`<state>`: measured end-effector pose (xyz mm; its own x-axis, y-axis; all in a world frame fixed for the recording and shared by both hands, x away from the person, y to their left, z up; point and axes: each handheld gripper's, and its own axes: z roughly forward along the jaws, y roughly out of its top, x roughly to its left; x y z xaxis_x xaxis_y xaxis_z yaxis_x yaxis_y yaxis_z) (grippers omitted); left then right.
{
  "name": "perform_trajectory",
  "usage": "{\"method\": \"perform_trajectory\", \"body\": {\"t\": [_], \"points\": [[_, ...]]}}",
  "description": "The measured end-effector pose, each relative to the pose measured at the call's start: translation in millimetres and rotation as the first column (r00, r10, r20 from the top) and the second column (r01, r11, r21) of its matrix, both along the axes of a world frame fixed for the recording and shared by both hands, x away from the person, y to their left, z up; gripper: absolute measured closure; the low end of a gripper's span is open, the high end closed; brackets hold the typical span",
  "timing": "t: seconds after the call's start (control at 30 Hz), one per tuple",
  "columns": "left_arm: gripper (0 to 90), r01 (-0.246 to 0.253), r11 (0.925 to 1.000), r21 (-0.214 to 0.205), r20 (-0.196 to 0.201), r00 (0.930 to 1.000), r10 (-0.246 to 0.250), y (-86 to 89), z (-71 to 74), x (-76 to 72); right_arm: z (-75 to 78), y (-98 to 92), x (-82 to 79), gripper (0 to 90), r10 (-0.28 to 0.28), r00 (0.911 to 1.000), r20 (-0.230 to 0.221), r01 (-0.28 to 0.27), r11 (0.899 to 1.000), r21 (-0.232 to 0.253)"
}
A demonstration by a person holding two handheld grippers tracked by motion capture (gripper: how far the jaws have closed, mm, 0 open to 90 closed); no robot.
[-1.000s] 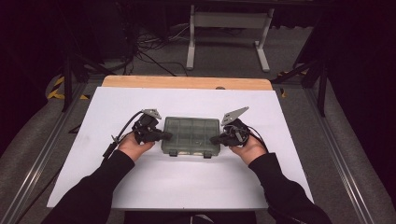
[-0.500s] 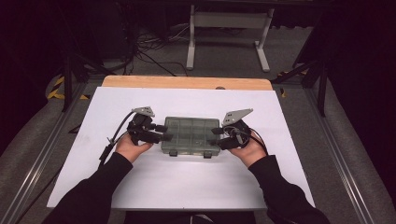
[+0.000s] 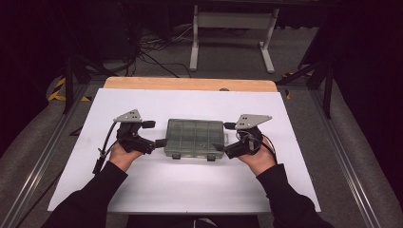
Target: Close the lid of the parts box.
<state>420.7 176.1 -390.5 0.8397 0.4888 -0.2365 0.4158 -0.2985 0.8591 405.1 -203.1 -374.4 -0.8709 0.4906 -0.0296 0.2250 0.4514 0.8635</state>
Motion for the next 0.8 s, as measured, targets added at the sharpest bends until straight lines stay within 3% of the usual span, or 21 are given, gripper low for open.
{"method": "perform_trajectory", "body": {"t": [0.23, 0.43, 0.5, 0.67, 0.8], "points": [[0.3, -0.001, 0.9989, -0.047, 0.074, 0.9972, 0.004, 11.5, 1.5, -15.7, 1.0, -8.0, -8.8, 4.6, -0.011, 0.9996, 0.025, 0.009, 0.999, 0.045], [0.2, -0.007, 0.9968, -0.079, 0.100, 0.9949, 0.015, 23.3, 0.3, -28.5, 0.6, -15.3, -18.2, 1.4, -0.024, 0.9985, 0.048, 0.021, 0.997, 0.075], [0.2, -0.015, 0.9956, -0.093, 0.130, 0.9912, 0.027, 27.1, -0.7, -32.7, -0.9, -18.1, -21.8, 0.7, -0.029, 0.9979, 0.059, 0.024, 0.996, 0.082], [0.2, -0.032, 0.9938, -0.106, 0.150, 0.9875, 0.048, 35.3, -6.1, -40.8, -6.1, -27.1, -27.7, 0.7, -0.039, 0.9962, 0.078, 0.031, 0.994, 0.100], [0.2, -0.039, 0.9911, -0.127, 0.138, 0.9887, 0.057, 41.3, -11.3, -43.5, -11.1, -35.2, -32.9, 0.7, -0.058, 0.9942, 0.091, 0.047, 0.992, 0.121]]}}
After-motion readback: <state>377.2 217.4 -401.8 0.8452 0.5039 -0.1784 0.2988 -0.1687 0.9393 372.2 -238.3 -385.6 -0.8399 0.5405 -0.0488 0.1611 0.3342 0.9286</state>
